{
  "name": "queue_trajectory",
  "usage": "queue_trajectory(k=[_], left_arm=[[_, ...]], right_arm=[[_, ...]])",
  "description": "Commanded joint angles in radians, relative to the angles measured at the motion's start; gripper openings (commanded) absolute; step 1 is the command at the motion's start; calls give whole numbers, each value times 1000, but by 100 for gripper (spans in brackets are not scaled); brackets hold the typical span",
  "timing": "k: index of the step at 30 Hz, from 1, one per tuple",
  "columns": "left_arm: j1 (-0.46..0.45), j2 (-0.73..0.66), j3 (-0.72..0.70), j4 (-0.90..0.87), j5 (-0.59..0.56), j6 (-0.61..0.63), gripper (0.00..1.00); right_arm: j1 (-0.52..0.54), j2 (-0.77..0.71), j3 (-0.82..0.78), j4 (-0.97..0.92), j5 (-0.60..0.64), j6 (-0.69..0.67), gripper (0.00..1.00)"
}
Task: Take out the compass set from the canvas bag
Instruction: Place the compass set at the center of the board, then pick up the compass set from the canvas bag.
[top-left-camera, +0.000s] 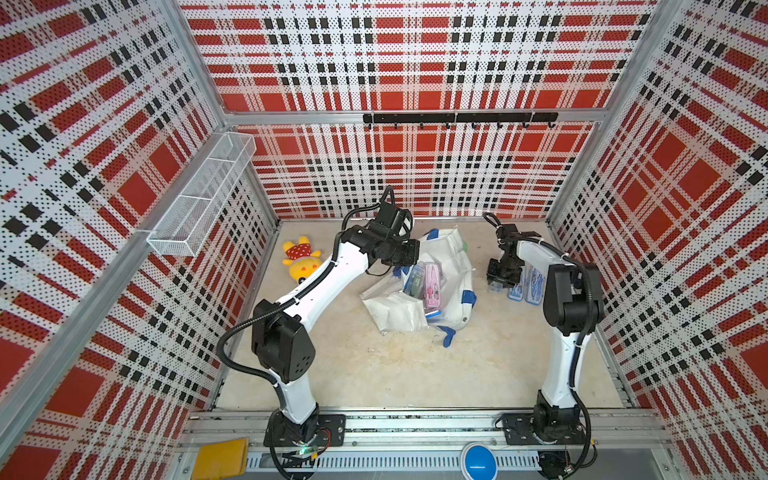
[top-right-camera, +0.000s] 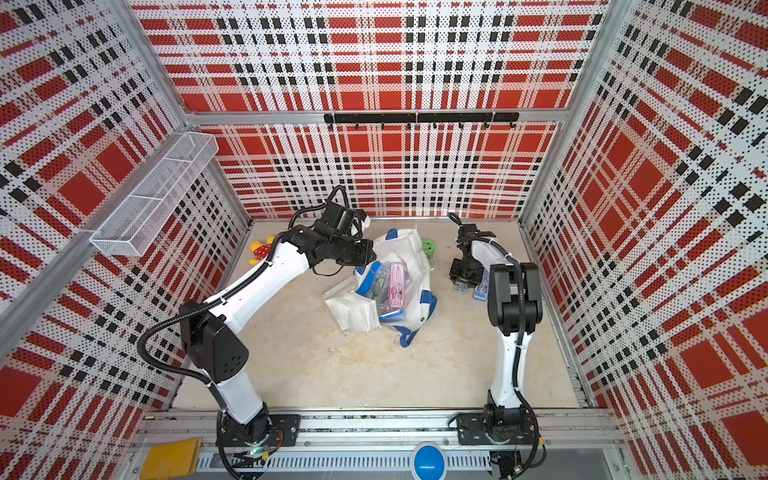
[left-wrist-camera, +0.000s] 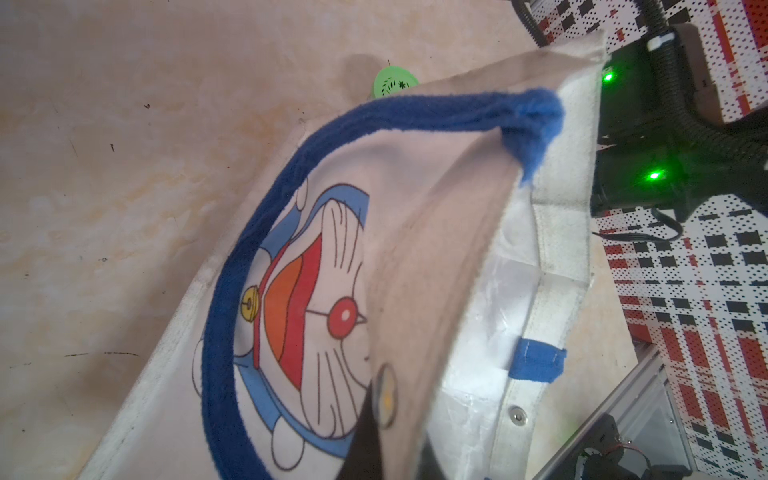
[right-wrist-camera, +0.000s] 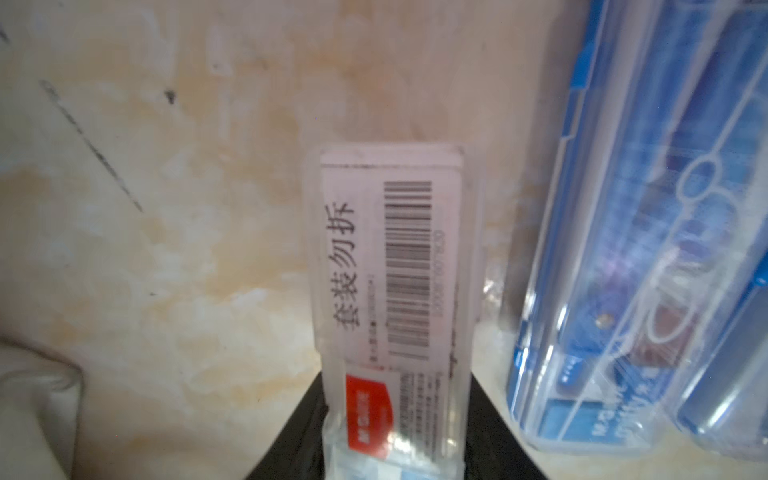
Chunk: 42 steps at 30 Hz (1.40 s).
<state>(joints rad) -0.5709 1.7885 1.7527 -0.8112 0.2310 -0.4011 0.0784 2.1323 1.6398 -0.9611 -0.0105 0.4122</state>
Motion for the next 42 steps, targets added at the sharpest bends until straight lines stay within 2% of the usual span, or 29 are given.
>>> queue_trajectory(k=[1, 6, 12, 18, 23, 27, 33, 38, 42], left_arm=[[-2, -36, 7, 14, 0, -12, 0], [-5, -26, 12, 18, 5, -12, 0], [-5, -18, 14, 24, 23, -8, 0], [-7, -8, 21, 24, 42, -4, 0], [-7, -1, 40, 19, 45, 4, 0], [-5, 9, 65, 5, 48, 13, 0], [-5, 26, 91, -11, 56, 24, 0], [-6, 33, 115, -21, 53, 31, 0], [-9, 43, 137, -40, 51, 36, 0]], right_arm=[[-1, 10, 3, 0, -3, 14, 40], [-2, -45, -42, 27, -18, 27, 56], [0, -142, -85, 48, -46, 54, 64], [0, -280, -114, 58, -67, 80, 66], [21, -463, -186, 136, -164, 110, 58], [129, -617, -235, 193, -167, 106, 53], [402, -782, -325, 289, -76, 110, 48], [550, -752, -401, 341, -32, 190, 42], [575, -669, -416, 358, -19, 260, 41]])
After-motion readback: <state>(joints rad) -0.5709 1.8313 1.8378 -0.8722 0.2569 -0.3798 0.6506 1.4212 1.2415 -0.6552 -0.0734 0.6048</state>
